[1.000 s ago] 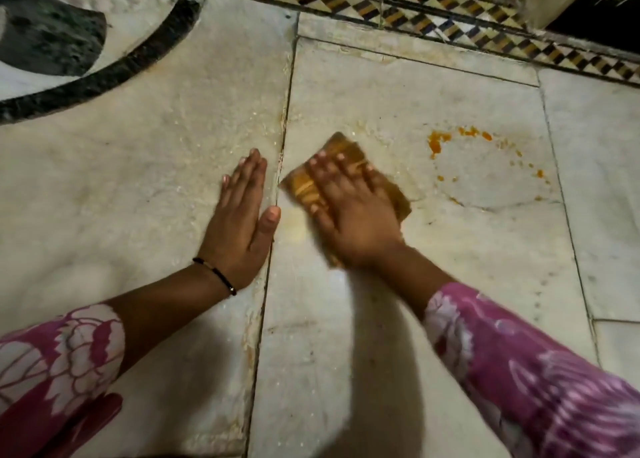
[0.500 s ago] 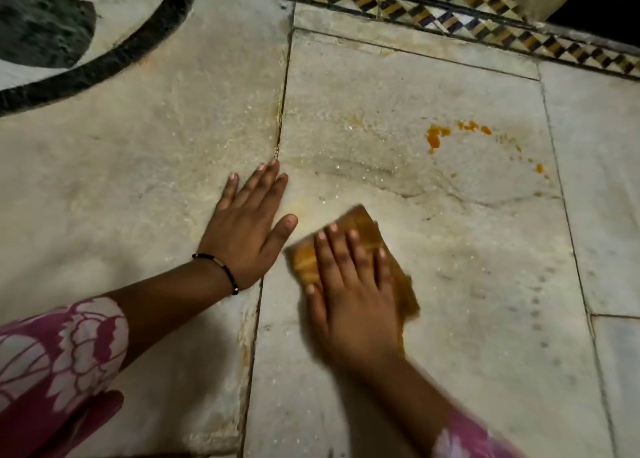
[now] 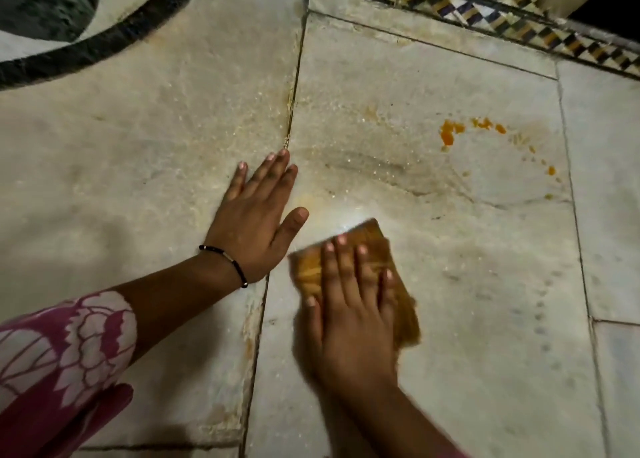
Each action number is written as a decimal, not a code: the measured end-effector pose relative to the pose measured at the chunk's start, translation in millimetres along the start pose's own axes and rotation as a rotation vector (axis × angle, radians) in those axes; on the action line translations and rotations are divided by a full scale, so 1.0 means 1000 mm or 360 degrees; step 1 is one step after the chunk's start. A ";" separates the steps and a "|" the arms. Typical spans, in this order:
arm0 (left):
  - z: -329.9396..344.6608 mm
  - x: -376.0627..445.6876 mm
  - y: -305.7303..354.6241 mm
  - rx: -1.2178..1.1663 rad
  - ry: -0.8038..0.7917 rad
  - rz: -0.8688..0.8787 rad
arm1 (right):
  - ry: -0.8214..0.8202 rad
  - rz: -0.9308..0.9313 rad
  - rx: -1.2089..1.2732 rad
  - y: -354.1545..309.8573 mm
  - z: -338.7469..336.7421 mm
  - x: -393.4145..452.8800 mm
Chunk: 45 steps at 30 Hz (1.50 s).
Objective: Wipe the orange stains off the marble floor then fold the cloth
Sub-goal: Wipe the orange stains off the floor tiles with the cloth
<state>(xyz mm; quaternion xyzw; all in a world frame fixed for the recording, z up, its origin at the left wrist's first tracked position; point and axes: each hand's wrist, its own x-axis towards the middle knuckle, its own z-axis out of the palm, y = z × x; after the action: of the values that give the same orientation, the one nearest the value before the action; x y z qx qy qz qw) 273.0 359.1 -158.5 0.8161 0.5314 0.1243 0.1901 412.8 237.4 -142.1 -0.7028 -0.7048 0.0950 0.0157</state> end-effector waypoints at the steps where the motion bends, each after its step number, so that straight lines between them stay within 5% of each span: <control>1: 0.000 0.000 -0.001 -0.0027 0.0005 0.0008 | -0.0036 -0.0176 0.0042 -0.002 -0.002 0.024; 5: -0.001 0.001 -0.001 -0.0013 0.0004 -0.0014 | -0.0027 -0.0400 0.0001 0.043 -0.021 0.133; 8: 0.001 0.000 0.003 0.0140 -0.0064 -0.0062 | 0.0052 0.0089 0.0023 0.101 -0.031 0.148; 12: 0.007 0.002 0.008 0.0367 -0.0108 -0.0086 | 0.0167 0.0564 0.0055 0.100 -0.021 0.056; 16: 0.005 0.001 0.008 0.0350 -0.0103 -0.0050 | 0.0069 0.0155 0.0003 0.045 -0.007 0.018; 21: 0.001 0.001 0.006 0.0274 -0.0066 -0.0036 | -0.0087 -0.0598 -0.0049 0.044 -0.027 0.133; 25: 0.001 0.000 0.002 0.0311 -0.0094 -0.0023 | -0.0033 -0.0307 -0.0060 0.098 -0.039 0.193; 30: 0.003 -0.001 0.003 0.0310 -0.0086 -0.0029 | 0.0090 0.0277 -0.0126 0.115 -0.036 0.110; 34: 0.006 -0.001 0.004 0.0343 -0.0067 -0.0041 | -0.0031 -0.0145 -0.0140 0.050 -0.017 0.090; 39: 0.007 -0.001 0.001 0.0374 -0.0057 -0.0032 | -0.0100 -0.0671 -0.0144 0.036 -0.030 0.213; 45: 0.005 0.001 0.006 0.0356 -0.0057 -0.0070 | -0.0127 -0.0355 -0.0205 0.137 -0.062 0.246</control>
<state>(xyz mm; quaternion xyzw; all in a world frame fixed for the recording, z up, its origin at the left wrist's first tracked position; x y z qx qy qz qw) 280.5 356.4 -160.6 0.8225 0.5562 0.0454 0.1099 555.3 487.9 -129.9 -0.6152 -0.7833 0.0752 -0.0470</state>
